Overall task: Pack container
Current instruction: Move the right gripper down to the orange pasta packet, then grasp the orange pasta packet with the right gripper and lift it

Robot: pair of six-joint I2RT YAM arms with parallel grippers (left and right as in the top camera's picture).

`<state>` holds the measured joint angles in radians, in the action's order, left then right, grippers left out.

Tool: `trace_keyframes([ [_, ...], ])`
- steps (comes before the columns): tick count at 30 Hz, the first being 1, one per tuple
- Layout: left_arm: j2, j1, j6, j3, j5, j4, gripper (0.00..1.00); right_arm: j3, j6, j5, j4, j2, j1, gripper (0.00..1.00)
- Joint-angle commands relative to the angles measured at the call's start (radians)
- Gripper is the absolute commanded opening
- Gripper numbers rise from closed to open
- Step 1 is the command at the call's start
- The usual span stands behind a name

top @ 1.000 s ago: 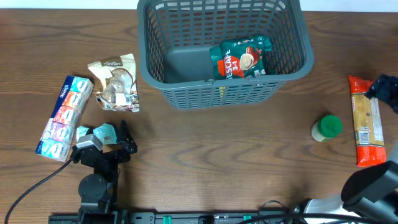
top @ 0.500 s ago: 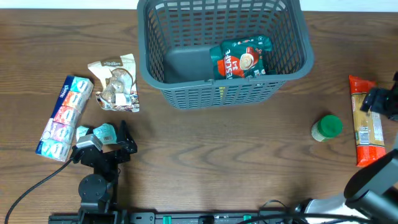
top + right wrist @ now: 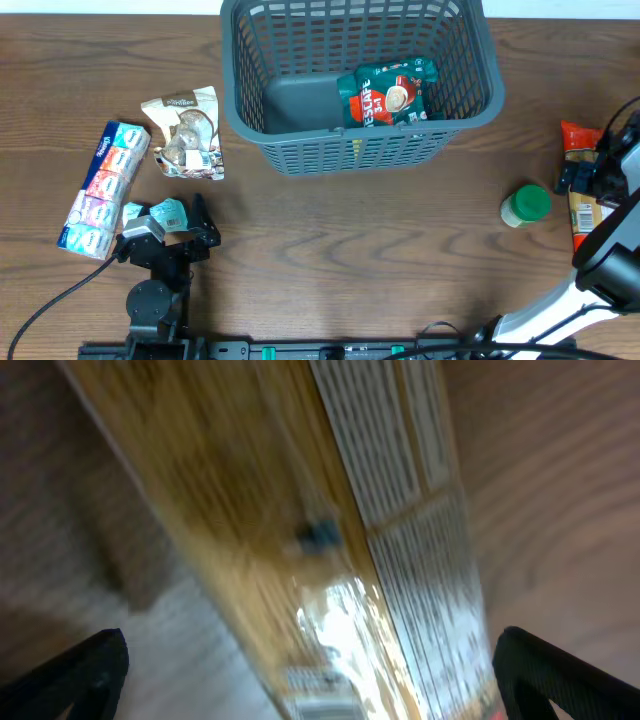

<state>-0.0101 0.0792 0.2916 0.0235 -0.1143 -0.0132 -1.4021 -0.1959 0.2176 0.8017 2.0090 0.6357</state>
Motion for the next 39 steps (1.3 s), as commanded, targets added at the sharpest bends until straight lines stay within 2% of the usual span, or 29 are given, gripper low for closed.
trace_keyframes([
  [1, 0.006, -0.004, -0.002, -0.019, -0.005, -0.013, 0.99, 0.003, 0.005, -0.009, -0.025, 0.023, 0.014, 0.99],
  [12, 0.006, -0.004, -0.002, -0.019, -0.005, -0.013, 0.99, 0.003, 0.008, -0.012, -0.095, 0.039, 0.068, 0.99],
  [19, 0.006, -0.004, -0.002, -0.019, -0.006, -0.013, 0.99, 0.016, 0.008, -0.116, -0.129, 0.039, 0.097, 0.99],
  [30, 0.006, -0.004, -0.002, -0.019, -0.005, -0.013, 0.98, 0.172, 0.039, -0.165, -0.255, 0.039, 0.098, 0.98],
  [36, 0.006, -0.004, -0.002, -0.019, -0.005, -0.013, 0.98, 0.206, 0.065, -0.178, -0.267, 0.039, 0.098, 0.72],
  [39, 0.006, -0.004, -0.002, -0.019, -0.005, -0.013, 0.99, 0.206, 0.072, -0.183, -0.266, 0.039, 0.098, 0.64],
])
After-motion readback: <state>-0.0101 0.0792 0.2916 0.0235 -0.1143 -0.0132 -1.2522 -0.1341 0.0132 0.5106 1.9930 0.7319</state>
